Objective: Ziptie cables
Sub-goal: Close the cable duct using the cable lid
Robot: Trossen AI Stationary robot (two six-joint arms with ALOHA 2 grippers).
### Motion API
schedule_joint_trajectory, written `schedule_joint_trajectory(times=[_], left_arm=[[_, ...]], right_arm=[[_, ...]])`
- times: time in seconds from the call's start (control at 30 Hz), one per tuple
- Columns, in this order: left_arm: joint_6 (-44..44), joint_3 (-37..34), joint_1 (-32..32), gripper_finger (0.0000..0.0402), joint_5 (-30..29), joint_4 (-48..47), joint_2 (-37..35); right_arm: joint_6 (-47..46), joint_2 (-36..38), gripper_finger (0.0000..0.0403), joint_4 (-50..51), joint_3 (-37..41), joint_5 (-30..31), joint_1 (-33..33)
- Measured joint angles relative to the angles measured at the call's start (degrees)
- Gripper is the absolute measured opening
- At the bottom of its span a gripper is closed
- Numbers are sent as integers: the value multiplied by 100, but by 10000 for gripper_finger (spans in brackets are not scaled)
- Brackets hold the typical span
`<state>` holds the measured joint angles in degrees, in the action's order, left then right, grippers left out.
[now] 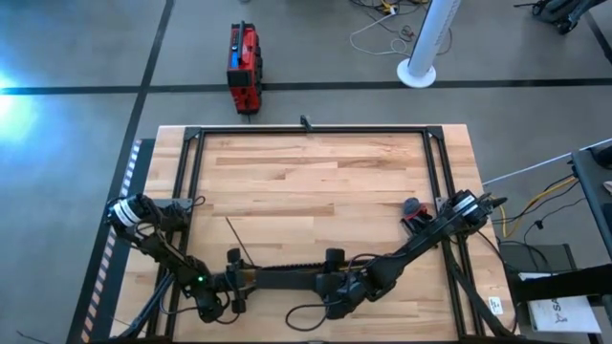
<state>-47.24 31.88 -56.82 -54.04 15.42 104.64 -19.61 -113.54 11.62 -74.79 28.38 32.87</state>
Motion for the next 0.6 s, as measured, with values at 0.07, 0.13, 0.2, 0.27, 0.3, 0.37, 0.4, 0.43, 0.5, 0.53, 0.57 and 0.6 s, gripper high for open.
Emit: schedule_joint_trajectory(times=[0.07,0.13,0.2,0.27,0.3,0.37,0.4,0.43,0.5,0.53,0.57,0.6], left_arm=[[7,-1,0,222,0,0,0],[22,-4,-2,215,-2,-2,0],[22,-8,-2,213,-1,-2,2],[22,-12,-2,216,5,1,2],[21,-13,-2,220,13,2,2],[15,-13,-2,229,22,4,2],[7,-13,-2,231,28,4,4],[-8,-15,-2,233,32,8,4],[-23,-15,-2,231,38,7,4],[-18,-15,-2,228,44,7,4],[-4,-14,-2,225,55,7,4],[3,-15,-2,221,60,4,4]], right_arm=[[136,0,220,4,6,23,-20],[310,0,220,11,9,22,-46],[484,0,220,4,9,26,-73],[643,-39,220,7,9,26,-124],[706,-64,220,30,9,21,-158],[793,-116,220,45,11,14,-222],[834,-144,220,44,11,15,-252],[852,-165,220,32,11,5,-282],[851,-172,220,58,11,-7,-326],[852,-172,220,89,11,-12,-344],[874,-172,220,104,11,-29,-363],[917,-172,220,111,9,-52,-376]])
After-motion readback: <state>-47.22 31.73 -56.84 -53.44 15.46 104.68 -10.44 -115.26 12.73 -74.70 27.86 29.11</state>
